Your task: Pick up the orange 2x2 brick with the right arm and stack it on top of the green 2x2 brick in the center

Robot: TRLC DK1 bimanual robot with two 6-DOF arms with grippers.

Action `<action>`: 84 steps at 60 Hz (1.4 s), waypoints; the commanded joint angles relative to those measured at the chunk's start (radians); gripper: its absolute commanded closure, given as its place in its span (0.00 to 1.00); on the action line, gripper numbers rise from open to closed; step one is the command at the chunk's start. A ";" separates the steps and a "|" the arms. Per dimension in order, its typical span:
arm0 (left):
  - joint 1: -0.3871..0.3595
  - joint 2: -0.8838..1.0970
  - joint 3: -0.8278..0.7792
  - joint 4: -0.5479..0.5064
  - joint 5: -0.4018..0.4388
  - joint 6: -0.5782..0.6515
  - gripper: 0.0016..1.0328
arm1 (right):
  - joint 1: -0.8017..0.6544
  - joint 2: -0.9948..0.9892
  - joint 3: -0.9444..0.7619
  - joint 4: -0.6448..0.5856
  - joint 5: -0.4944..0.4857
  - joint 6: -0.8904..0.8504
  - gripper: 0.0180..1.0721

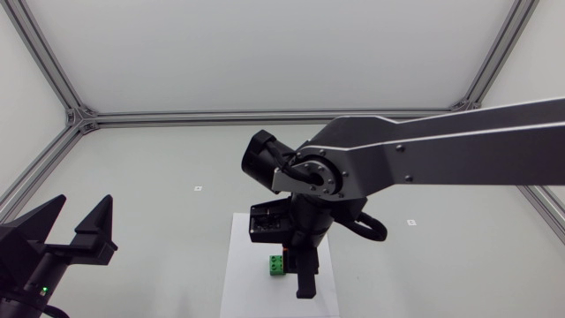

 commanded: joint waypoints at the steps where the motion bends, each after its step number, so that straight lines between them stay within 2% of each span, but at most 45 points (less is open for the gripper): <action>1: 0.001 -0.006 -0.041 -0.011 0.003 0.006 0.04 | 0.010 0.041 0.022 0.014 0.008 -0.011 0.94; 43: 0.001 -0.006 -0.041 -0.011 0.003 0.006 0.04 | 0.017 0.136 0.051 0.069 -0.032 -0.073 0.94; 84: 0.001 -0.006 -0.041 -0.011 0.003 0.006 0.04 | -0.003 0.181 0.080 0.070 -0.026 -0.110 0.94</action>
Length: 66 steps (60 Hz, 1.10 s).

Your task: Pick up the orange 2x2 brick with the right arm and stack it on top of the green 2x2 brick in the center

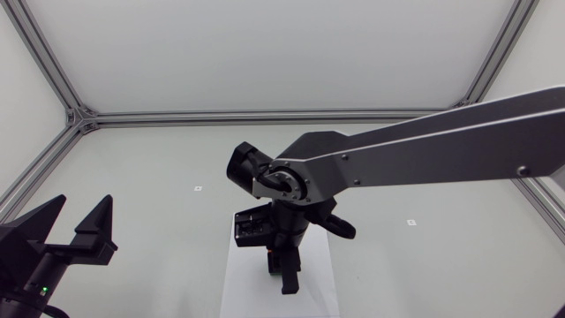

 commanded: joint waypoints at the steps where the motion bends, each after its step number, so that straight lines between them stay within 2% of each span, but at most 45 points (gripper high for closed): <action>1: 0.001 -0.006 -0.041 -0.011 0.003 0.005 0.04 | -0.010 0.037 0.017 0.001 0.001 -0.024 0.94; 66: 0.001 -0.006 -0.041 -0.011 0.003 0.005 0.04 | -0.003 0.080 0.008 -0.033 0.025 -0.044 0.94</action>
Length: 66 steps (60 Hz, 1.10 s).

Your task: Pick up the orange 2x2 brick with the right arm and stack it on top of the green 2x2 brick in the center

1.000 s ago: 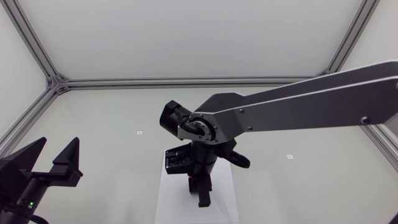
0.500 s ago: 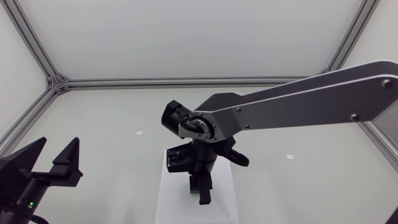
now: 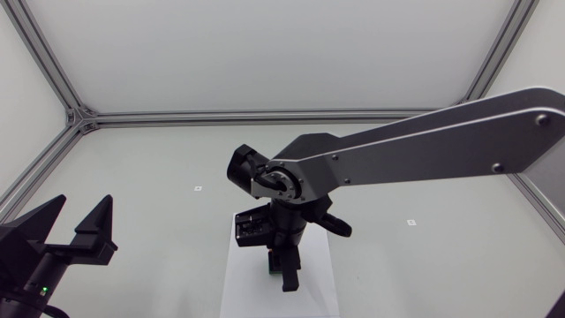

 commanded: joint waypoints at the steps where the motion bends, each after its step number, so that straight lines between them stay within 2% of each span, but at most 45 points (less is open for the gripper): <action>1: 0.001 -0.006 -0.041 -0.011 0.003 0.006 0.04 | 0.008 0.038 -0.011 -0.025 0.015 -0.015 0.94; 43: 0.001 -0.006 -0.041 -0.011 0.003 0.006 0.04 | 0.054 0.110 0.050 -0.097 0.083 -0.009 0.94; 66: 0.001 -0.006 -0.041 -0.011 0.003 0.006 0.04 | 0.003 0.120 0.035 -0.100 0.038 -0.015 0.94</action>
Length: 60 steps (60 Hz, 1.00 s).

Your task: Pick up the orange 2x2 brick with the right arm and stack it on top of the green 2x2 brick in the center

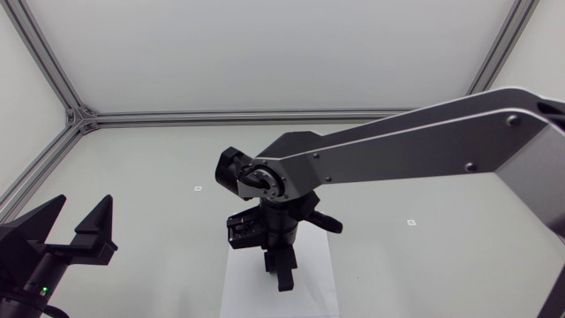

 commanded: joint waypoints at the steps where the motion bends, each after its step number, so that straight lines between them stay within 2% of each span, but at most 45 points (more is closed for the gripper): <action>1: 0.001 -0.006 -0.041 -0.011 0.003 0.006 0.04 | -0.019 0.063 -0.046 -0.017 -0.007 -0.015 0.94; 27: 0.001 -0.006 -0.041 -0.011 0.003 0.006 0.04 | 0.005 0.047 -0.122 0.027 -0.012 0.035 0.94; 46: 0.001 -0.006 -0.041 -0.011 0.003 0.006 0.04 | 0.008 0.130 -0.077 0.007 -0.001 0.035 0.94; 60: 0.001 -0.006 -0.041 -0.011 0.003 0.006 0.04 | -0.021 0.109 -0.077 -0.002 -0.024 0.029 0.94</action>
